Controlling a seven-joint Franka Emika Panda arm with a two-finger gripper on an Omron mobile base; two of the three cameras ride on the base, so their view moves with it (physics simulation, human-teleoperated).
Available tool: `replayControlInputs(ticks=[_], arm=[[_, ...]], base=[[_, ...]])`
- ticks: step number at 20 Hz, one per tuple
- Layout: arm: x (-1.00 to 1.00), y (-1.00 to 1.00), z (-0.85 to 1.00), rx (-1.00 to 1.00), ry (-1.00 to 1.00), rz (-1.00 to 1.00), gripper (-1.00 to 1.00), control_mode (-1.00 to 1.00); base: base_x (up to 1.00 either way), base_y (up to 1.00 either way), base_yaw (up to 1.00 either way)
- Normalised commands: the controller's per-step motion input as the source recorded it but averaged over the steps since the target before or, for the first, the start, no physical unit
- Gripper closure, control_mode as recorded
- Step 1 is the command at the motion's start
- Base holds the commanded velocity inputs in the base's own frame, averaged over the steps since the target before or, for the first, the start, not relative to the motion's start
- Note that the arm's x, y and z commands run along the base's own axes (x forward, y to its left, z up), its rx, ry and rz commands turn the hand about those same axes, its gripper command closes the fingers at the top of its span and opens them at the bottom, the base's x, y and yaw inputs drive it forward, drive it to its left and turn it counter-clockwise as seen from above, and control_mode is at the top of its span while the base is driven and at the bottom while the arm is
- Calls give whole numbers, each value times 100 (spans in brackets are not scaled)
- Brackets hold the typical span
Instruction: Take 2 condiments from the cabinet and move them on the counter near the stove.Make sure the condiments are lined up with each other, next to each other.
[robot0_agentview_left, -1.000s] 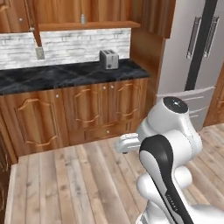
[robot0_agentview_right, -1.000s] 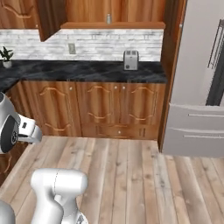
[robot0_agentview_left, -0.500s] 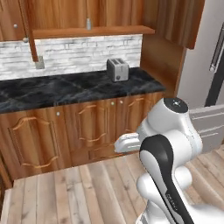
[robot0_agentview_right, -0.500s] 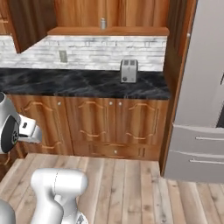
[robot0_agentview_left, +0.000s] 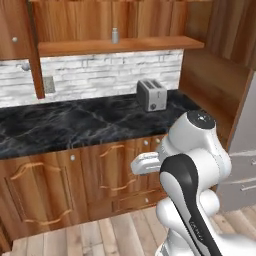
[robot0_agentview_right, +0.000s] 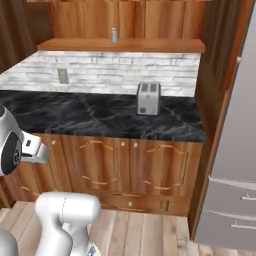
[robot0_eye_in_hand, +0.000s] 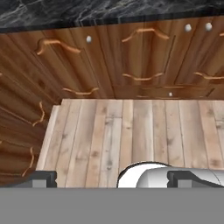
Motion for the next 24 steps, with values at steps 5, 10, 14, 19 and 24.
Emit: replayControlInputs(ticks=[5, 10, 14, 19, 24], arm=[[0, 0, 0, 0, 0, 0, -100, 100], [0, 0, 0, 0, 0, 0, -100, 100], [0, 0, 0, 0, 0, 0, -100, 100], [0, 0, 0, 0, 0, 0, -100, 100], [3, -48, 70, 0, -33, 1, -100, -100]], base=[[100, -18, 5], [100, -19, 4], [100, -13, 5], [64, -15, 6], [0, 0, 0]])
